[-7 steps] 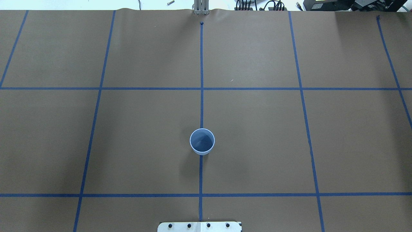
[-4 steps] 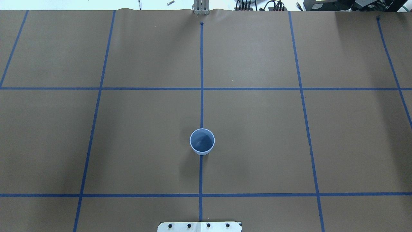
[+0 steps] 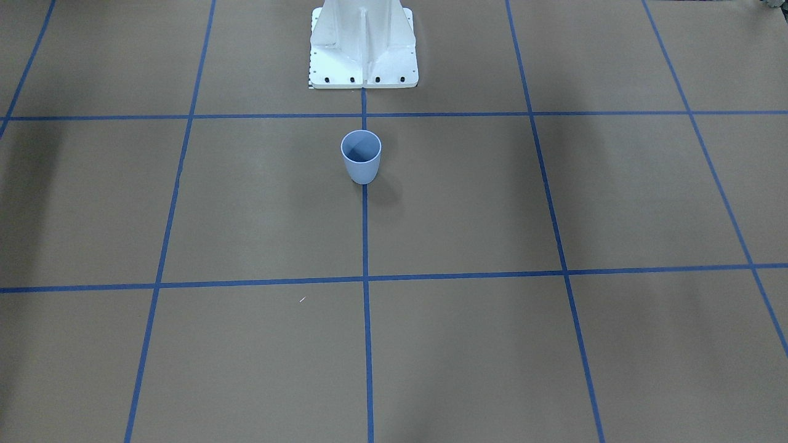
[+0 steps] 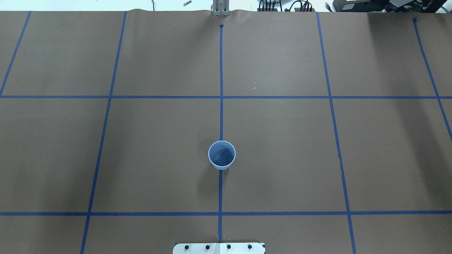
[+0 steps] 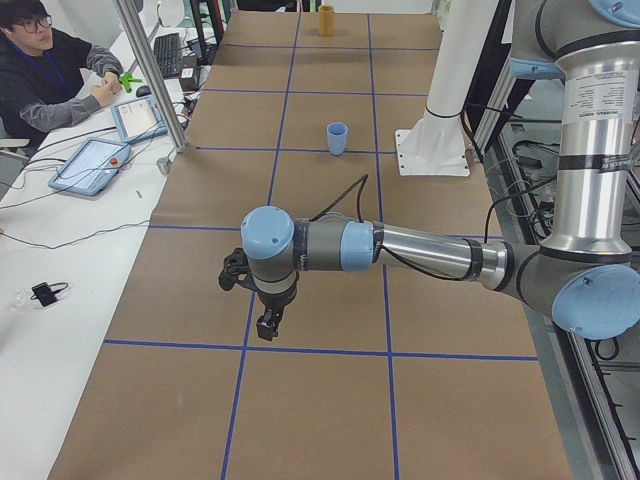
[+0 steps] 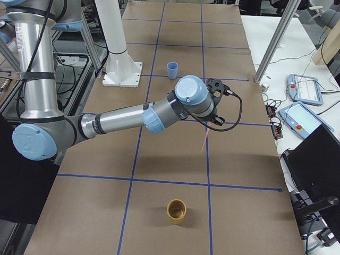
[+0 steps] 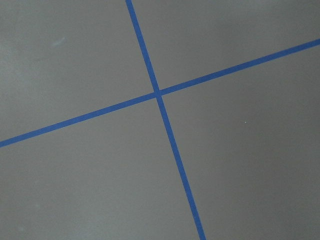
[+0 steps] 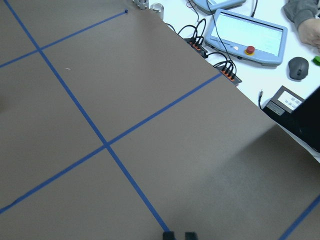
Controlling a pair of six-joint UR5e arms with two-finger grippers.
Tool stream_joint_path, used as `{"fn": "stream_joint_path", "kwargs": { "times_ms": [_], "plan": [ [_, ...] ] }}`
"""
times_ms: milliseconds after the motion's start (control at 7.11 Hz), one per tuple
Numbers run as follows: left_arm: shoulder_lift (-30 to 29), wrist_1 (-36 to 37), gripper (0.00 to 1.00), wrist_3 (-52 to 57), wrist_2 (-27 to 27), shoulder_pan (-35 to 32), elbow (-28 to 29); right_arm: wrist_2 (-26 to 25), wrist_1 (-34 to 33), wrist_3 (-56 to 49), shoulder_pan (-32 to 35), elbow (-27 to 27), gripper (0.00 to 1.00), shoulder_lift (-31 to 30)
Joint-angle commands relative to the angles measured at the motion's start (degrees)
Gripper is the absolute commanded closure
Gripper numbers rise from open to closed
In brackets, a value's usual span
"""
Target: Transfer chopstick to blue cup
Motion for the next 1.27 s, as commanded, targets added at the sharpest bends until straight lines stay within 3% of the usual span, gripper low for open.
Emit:
{"fn": "stream_joint_path", "kwargs": {
  "times_ms": [0, 422, 703, 843, 984, 1124],
  "plan": [
    [0.08, 0.06, 0.01, -0.37, -0.25, 0.0, 0.23, -1.65, 1.46, 2.39, -9.22, 3.85, 1.0, 1.8],
    [1.65, 0.06, 0.01, -0.28, -0.33, 0.0, -0.2, -4.11, 1.46, 13.25, -26.17, 7.83, 1.0, 10.99],
    [2.1, 0.06, 0.01, -0.28, -0.25, 0.0, 0.23, -14.35, 0.94, 26.82, -37.41, 8.8, 1.0, 21.09],
    [2.45, 0.06, 0.01, -0.28, -0.25, 0.0, 0.5, -22.59, 0.85, 29.78, -43.13, 8.8, 1.0, 23.58],
    [2.88, 0.06, 0.01, -0.28, -0.25, 0.0, 0.5, -30.06, -2.11, 29.9, -47.71, 8.8, 1.0, 27.35],
    [2.89, 0.06, 0.01, -0.28, -0.33, -0.09, 0.59, -34.58, -9.71, 29.9, -50.89, 8.88, 1.0, 33.13]
  ]
}}
